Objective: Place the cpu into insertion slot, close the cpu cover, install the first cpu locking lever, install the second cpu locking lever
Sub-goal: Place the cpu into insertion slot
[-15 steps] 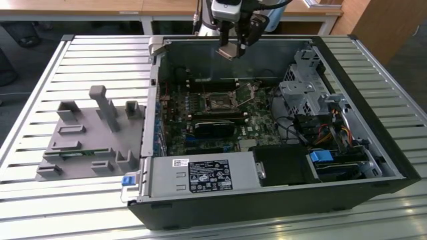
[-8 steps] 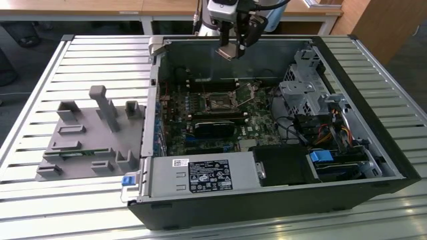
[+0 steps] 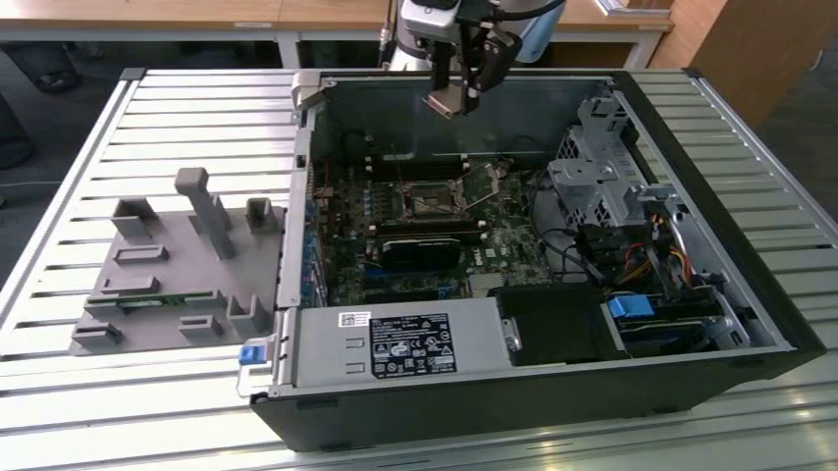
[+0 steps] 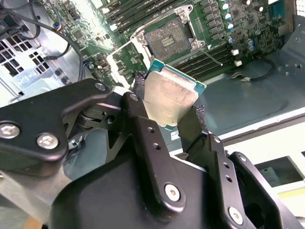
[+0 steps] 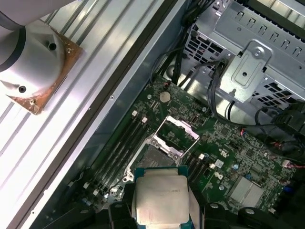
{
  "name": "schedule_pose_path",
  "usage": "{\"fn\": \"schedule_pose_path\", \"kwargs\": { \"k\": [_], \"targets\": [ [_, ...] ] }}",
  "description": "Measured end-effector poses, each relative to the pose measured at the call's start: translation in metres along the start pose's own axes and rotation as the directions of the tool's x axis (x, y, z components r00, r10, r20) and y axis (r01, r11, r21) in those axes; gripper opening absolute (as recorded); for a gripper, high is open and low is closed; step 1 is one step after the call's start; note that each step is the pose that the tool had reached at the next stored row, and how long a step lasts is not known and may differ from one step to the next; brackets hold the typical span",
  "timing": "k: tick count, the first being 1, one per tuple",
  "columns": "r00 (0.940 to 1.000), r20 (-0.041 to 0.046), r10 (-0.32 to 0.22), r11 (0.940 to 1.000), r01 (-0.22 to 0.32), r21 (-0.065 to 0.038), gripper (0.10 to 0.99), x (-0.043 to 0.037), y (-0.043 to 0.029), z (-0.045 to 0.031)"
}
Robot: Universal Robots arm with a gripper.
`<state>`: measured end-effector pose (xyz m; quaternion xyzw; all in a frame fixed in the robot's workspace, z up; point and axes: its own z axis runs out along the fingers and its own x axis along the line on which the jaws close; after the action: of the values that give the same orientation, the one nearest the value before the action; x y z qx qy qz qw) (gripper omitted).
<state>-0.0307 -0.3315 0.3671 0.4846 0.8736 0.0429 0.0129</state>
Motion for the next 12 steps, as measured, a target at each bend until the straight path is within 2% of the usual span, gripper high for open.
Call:
{"fn": "schedule_pose_path", "kwargs": {
  "k": [12],
  "targets": [
    [0.9987, 0.0045, 0.051, 0.9987, -0.051, -0.001, 0.529, 0.0027, 0.0006, 0.0016]
  ]
}}
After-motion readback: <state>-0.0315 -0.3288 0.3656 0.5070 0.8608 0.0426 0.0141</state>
